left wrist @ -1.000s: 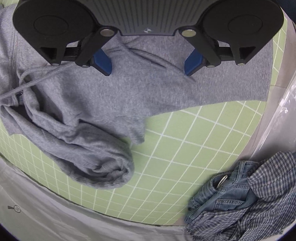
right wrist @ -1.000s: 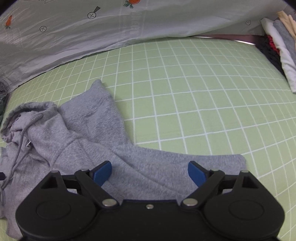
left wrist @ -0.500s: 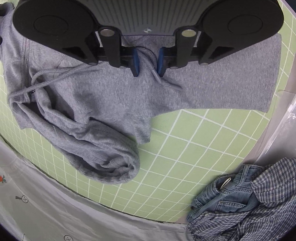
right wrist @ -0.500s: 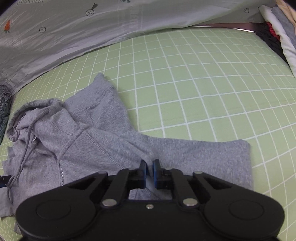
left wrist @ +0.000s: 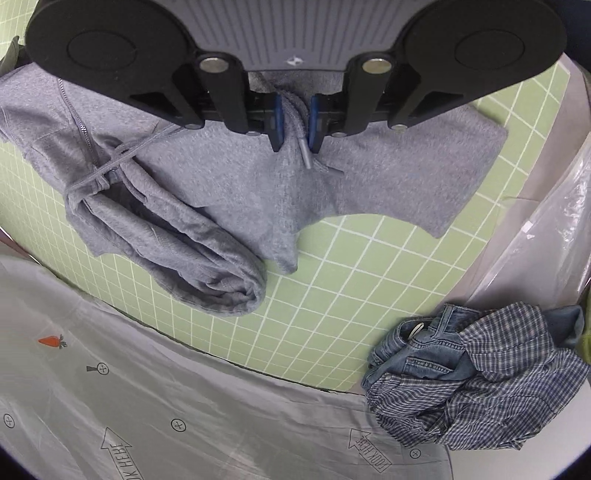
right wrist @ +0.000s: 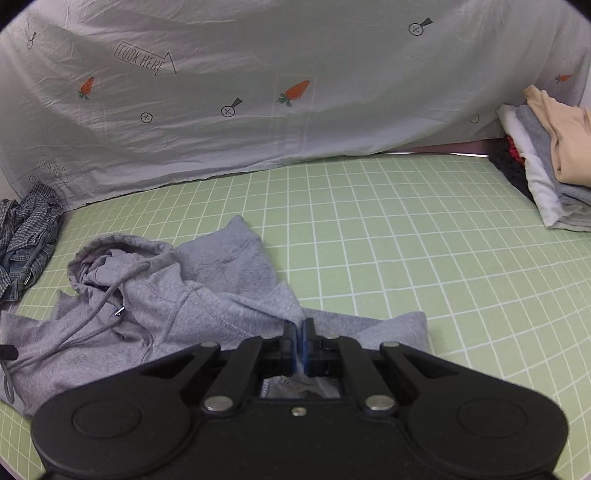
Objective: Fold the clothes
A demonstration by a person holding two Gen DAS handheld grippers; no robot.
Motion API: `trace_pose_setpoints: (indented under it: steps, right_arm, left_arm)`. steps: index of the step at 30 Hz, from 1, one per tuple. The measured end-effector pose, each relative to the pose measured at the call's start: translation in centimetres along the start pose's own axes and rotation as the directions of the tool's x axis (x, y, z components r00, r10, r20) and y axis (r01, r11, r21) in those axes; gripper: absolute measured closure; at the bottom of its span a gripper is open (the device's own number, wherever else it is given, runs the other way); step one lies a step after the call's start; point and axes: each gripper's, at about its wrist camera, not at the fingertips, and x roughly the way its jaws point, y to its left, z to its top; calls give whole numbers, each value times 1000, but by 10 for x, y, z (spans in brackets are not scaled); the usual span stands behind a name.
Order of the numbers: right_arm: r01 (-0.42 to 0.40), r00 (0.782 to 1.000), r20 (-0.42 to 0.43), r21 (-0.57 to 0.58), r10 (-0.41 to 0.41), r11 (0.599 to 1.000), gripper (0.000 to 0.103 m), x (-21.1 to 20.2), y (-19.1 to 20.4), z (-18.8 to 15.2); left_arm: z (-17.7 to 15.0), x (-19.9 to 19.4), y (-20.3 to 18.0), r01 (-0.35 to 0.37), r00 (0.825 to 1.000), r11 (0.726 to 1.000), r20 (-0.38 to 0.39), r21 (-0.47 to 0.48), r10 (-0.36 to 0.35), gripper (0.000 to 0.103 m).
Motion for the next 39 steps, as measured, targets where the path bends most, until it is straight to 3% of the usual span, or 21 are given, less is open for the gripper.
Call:
trace_pose_setpoints:
  steps: [5,10,14,18,20,23,26,28,30,31,32,33,34,35,36,37,39]
  right_arm:
    - [-7,1000,7,20,7,1000,100,-24,-13,-14]
    - [-19,990,143,14,17,1000,100,-52,-8,15]
    - [-69,956,290,40,54,997,100,-71,-9,61]
    - [-102,899,427,-15,98,995,100,-73,-2,118]
    - [-104,869,481,-60,120,993,100,-63,5,151]
    - [-89,840,526,-117,137,989,100,-35,16,198]
    - [-52,825,550,-159,133,986,100,9,27,246]
    - [-23,831,545,-161,108,987,100,48,32,276]
    - [15,870,489,-162,68,987,97,95,32,301]
    - [37,891,453,-155,37,987,92,118,33,308]
    - [60,910,416,-148,7,987,73,140,35,316]
    - [79,919,395,-134,-20,988,61,156,35,317]
    - [80,926,377,-118,-30,990,60,165,33,311]
    - [66,937,349,-102,-27,993,55,171,29,301]
    - [50,949,316,-84,-21,995,45,176,25,289]
    - [42,959,281,-65,-22,997,36,180,20,276]
    - [57,984,172,-45,-48,997,33,188,9,235]
  left_arm:
    - [-19,-29,5,-4,1000,999,27,-52,5,89]
    - [4,-70,-6,28,986,999,163,-40,-21,89]
    - [45,-98,-4,147,949,984,296,-96,-112,90]
    - [102,-107,-18,202,890,977,428,-62,-157,90]
    - [134,-100,-29,200,866,979,473,-29,-163,90]
    - [181,-74,-43,185,840,983,519,4,-160,90]
    - [232,-33,-57,173,829,985,540,5,-149,90]
    - [263,5,-66,147,839,989,529,7,-128,89]
    - [286,45,-76,97,857,995,507,6,-86,84]
    - [292,65,-81,61,870,998,490,7,-57,82]
    - [293,80,-86,31,885,999,464,6,-31,77]
    - [288,91,-87,21,897,1000,442,4,-20,65]
    - [278,99,-85,28,908,1000,418,-4,-24,57]
    - [265,107,-82,39,919,999,394,-14,-30,41]
    - [250,116,-78,43,936,999,351,-25,-32,33]
    - [234,124,-73,45,953,998,302,-37,-32,33]
    - [199,136,-67,32,979,999,200,-36,-24,33]
